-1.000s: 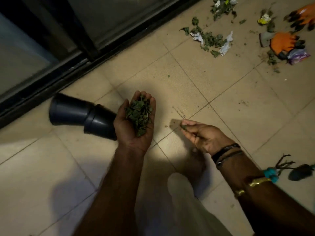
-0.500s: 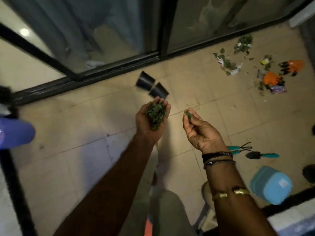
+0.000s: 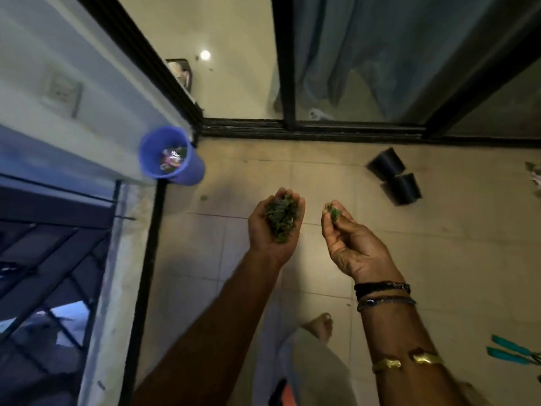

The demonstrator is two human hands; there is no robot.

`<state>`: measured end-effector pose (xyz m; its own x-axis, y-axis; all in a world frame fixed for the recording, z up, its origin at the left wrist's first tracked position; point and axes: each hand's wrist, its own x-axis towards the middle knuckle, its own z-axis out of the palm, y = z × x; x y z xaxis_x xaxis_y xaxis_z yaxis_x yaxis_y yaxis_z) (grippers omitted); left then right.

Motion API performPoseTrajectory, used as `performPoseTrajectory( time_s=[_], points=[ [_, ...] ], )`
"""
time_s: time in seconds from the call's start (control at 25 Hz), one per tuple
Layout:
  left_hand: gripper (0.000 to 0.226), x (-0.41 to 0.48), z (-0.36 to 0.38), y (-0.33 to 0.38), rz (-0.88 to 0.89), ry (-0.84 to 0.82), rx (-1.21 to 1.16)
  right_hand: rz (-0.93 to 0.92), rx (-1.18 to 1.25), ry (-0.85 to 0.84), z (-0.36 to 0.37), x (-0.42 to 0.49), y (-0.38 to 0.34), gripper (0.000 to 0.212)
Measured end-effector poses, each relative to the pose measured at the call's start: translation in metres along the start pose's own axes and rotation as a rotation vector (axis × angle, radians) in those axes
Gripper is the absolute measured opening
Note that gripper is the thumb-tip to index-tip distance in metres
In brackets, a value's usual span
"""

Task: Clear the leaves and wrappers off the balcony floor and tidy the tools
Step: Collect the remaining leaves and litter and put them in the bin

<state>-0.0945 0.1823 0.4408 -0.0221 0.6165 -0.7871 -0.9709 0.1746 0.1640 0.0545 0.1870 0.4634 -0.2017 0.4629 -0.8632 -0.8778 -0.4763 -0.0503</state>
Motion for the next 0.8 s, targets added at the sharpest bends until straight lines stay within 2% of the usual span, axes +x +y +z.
performPoseTrajectory(
  time_s=[0.2,0.52,0.72,0.8],
  points=[
    [0.022,0.022,-0.033,0.153,0.168,0.066,-0.131,0.123,-0.161,-0.022,0.088,0.066,0.121,0.019],
    [0.026,0.143,-0.084,0.392,0.191,0.214,-0.135,0.199,-0.326,0.026,0.229,0.236,0.306,0.018],
    [0.029,0.245,-0.099,0.491,0.203,0.272,0.091,0.173,-0.522,0.008,0.3,0.352,0.372,0.033],
    [0.04,0.28,-0.102,0.512,0.198,0.333,0.198,0.152,-0.625,0.043,0.315,0.396,0.386,0.036]
  ],
)
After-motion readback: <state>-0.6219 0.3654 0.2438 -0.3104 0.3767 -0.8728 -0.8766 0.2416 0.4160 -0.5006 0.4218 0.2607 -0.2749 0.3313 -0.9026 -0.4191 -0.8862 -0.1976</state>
